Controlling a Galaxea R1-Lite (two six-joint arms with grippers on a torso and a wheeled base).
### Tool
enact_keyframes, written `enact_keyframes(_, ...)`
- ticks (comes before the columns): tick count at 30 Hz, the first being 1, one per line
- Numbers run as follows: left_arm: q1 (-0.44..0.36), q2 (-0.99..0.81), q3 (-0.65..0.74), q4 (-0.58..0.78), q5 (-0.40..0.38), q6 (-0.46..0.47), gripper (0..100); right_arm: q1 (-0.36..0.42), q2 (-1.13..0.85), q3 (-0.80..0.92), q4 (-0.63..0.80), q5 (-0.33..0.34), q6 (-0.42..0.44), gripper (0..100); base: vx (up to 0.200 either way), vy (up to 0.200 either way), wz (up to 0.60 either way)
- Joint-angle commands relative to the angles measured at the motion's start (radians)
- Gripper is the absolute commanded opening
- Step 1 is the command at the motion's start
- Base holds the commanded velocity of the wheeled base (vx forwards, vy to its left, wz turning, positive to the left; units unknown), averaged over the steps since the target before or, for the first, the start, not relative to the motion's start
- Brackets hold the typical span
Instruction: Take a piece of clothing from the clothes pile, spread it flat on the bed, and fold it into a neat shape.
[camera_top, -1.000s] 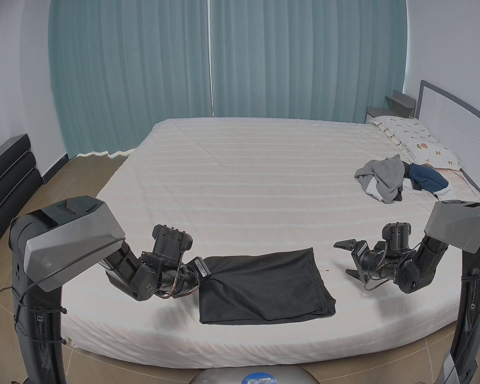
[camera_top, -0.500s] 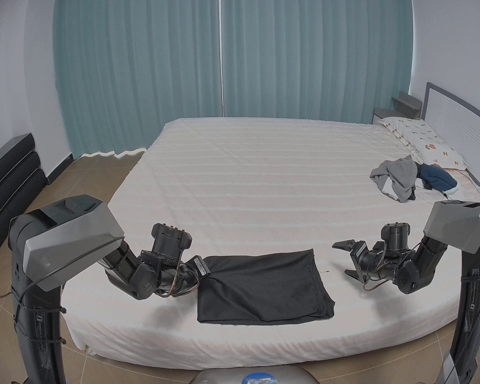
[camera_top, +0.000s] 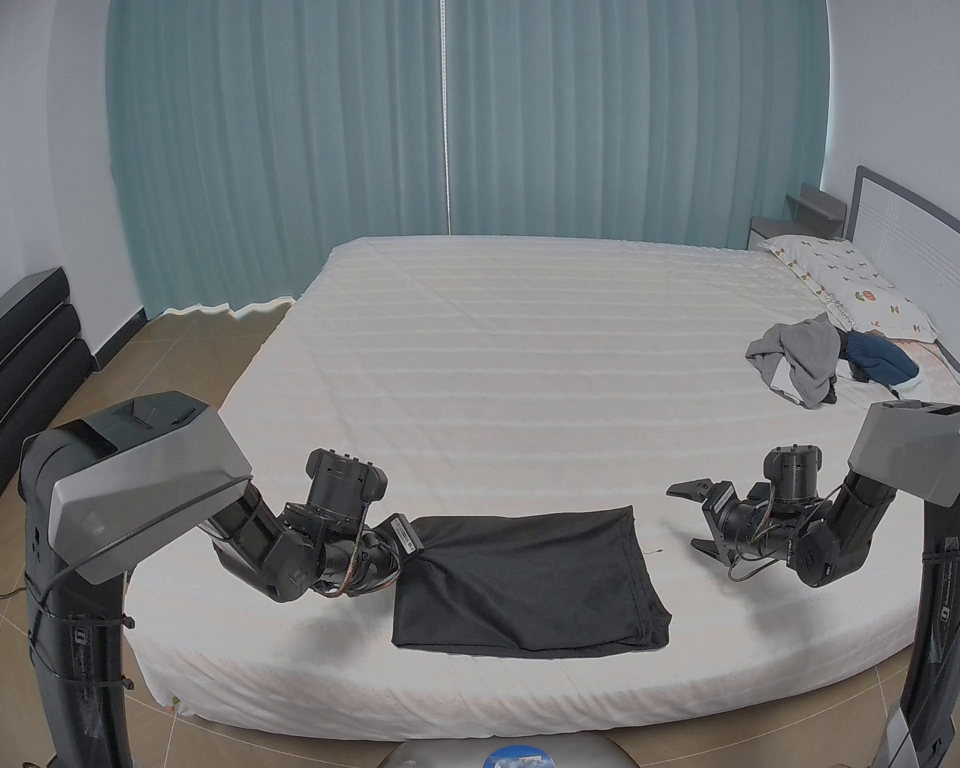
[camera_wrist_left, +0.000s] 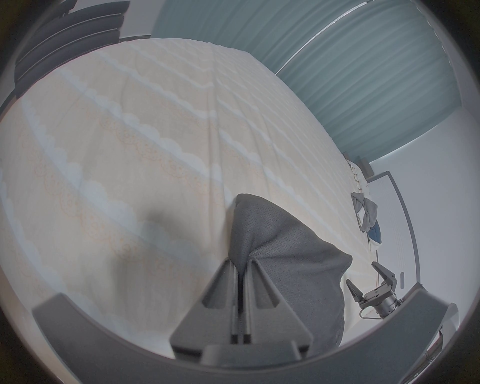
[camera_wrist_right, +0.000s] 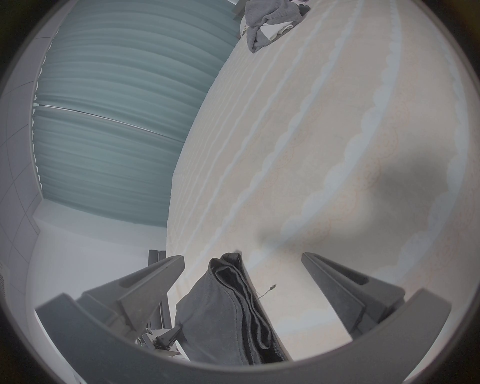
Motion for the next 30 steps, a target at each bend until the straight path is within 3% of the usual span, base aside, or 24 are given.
enact_keyframes(1,-0.002,0.001,0.001,0.001,0.001,-0.005,0,0.0,0.0,0.0,0.0,0.0,0.0,100,0.0,0.0,0.0)
enact_keyframes(3,-0.002,0.0,-0.008,0.003,0.002,-0.032,0,0.0,0.0,0.0,0.0,0.0,0.0,100,0.0,0.0,0.0)
enact_keyframes(4,-0.002,-0.002,-0.01,0.003,0.002,-0.038,100,0.0,0.0,0.0,0.0,0.0,0.0,100,0.0,0.0,0.0)
enact_keyframes(17,0.022,-0.031,0.003,0.003,0.002,-0.051,100,-0.001,-0.003,0.008,0.0,-0.001,0.001,100,0.0,0.0,0.0)
enact_keyframes(20,0.035,-0.089,0.004,0.018,0.005,-0.092,100,0.0,-0.003,0.008,0.007,-0.009,0.0,100,0.0,0.0,0.0)
enact_keyframes(26,0.078,-0.181,0.01,0.067,0.033,-0.089,100,0.0,-0.074,0.043,0.024,-0.07,-0.038,100,0.0,0.0,0.0)
enact_keyframes(30,0.113,-0.278,0.021,0.108,0.036,-0.088,100,0.028,-0.192,0.121,0.023,-0.124,-0.117,100,0.0,0.0,0.0)
